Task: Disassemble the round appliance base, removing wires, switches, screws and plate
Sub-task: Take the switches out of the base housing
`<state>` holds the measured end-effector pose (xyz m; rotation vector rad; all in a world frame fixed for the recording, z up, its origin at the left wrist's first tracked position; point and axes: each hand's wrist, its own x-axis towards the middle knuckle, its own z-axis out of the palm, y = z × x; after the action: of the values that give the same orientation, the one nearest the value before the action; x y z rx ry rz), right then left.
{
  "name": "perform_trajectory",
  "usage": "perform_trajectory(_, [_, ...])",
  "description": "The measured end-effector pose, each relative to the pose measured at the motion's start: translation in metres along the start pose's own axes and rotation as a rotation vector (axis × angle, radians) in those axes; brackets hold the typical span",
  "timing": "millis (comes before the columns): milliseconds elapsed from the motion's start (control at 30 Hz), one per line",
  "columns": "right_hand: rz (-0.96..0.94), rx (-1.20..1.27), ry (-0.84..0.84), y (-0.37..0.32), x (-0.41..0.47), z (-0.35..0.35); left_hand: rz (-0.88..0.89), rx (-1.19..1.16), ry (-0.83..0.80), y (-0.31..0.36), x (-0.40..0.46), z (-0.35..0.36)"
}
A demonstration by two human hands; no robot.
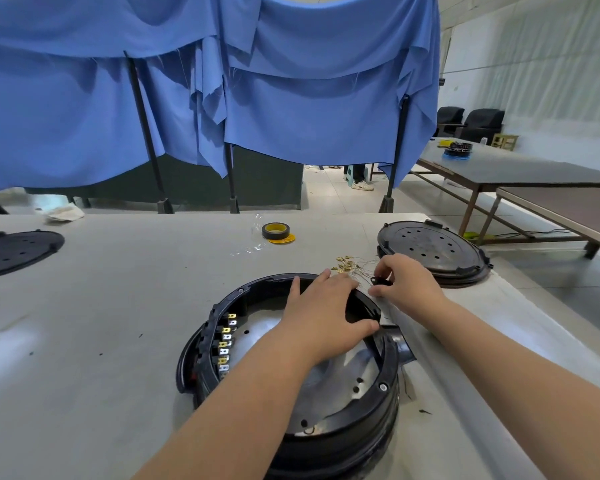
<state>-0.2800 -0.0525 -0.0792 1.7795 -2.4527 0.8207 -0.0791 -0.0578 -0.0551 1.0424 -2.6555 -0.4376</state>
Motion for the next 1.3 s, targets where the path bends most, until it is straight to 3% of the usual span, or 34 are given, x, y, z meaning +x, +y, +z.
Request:
perform_trajectory(300, [0.046,0.438,0.126,-0.014,-0.026,-0.022,-0.010,0.080,-0.012,0.003,-0.002,-0.004])
perform_trajectory(467, [0.103,0.610,-0.017,-0.033,-0.068,-0.040,-0.042,0.079,-0.074,0.012,-0.005,-0.014])
perform_trajectory(667, [0.173,0.530,-0.156,-0.049,-0.106,-0.033,-0.131,-0.130,0.048,0.006,-0.022,-0.049])
perform_trajectory(1033, [0.138,0.335,-0.104,-0.052,-0.094,-0.042,-0.371,-0.375,0.510,-0.080,-0.079,-0.066])
perform_trajectory(1300, [0.117,0.324,-0.081,-0.035,-0.078,-0.053,-0.446,-0.617,0.313,-0.096,-0.100,-0.043])
